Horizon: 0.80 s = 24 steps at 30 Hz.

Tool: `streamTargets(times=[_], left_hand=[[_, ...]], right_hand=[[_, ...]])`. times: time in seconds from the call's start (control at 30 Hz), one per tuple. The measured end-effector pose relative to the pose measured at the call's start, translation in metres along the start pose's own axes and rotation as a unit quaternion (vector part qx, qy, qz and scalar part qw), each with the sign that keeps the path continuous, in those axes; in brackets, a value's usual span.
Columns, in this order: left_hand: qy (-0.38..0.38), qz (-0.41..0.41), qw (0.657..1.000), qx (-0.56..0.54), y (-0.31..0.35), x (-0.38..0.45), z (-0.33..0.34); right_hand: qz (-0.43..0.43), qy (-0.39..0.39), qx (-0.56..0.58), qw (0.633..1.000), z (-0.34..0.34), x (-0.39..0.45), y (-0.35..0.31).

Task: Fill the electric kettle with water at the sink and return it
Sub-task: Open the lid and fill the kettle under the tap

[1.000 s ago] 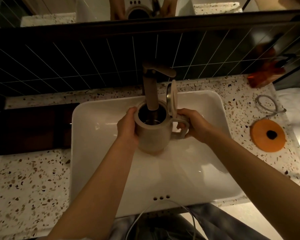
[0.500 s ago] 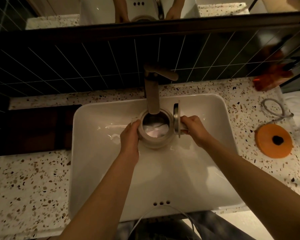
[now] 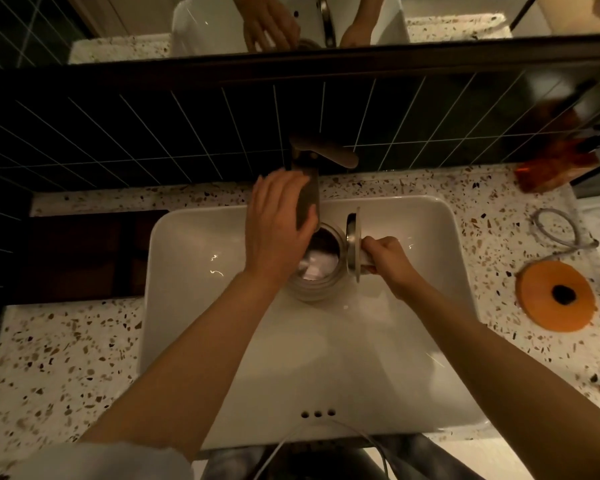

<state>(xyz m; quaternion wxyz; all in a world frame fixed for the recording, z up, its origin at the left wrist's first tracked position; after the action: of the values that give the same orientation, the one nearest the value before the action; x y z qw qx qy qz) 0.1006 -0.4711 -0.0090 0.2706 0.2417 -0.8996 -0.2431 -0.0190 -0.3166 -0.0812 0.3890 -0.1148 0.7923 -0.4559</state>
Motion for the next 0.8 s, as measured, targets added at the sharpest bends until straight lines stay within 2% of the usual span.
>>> streamTargets(times=[0.13, 0.23, 0.53, 0.8], left_hand=[[-0.101, 0.103, 0.984, 0.106, 0.006, 0.044, 0.013], [-0.163, 0.120, 0.962, 0.185, 0.008, 0.063, 0.024], [-0.197, 0.081, 0.942, 0.261, 0.022, 0.080, 0.045], [-0.199, 0.060, 0.954, 0.216, 0.019, 0.088, 0.033]], right_hand=[[-0.002, 0.006, -0.006, 1.000, 0.001, 0.002, 0.002], [-0.005, 0.014, -0.017, 1.000, 0.001, 0.005, 0.003], [0.011, 0.013, -0.020, 1.000, 0.001, 0.010, 0.008], [0.008, 0.026, -0.014, 1.000, 0.003, 0.007, 0.005]])
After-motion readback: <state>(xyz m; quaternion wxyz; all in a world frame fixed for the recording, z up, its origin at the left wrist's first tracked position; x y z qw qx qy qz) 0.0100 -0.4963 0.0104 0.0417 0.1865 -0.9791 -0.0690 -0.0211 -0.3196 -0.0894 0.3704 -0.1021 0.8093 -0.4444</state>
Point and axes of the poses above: each hand's wrist, its own x-axis towards the middle knuckle, its own z-axis out of the palm, y = z × x, the point moved 1 cm from there along x, towards the middle knuckle, and after that the axes turned 4 degrees about -x, right-handed, at the moved point
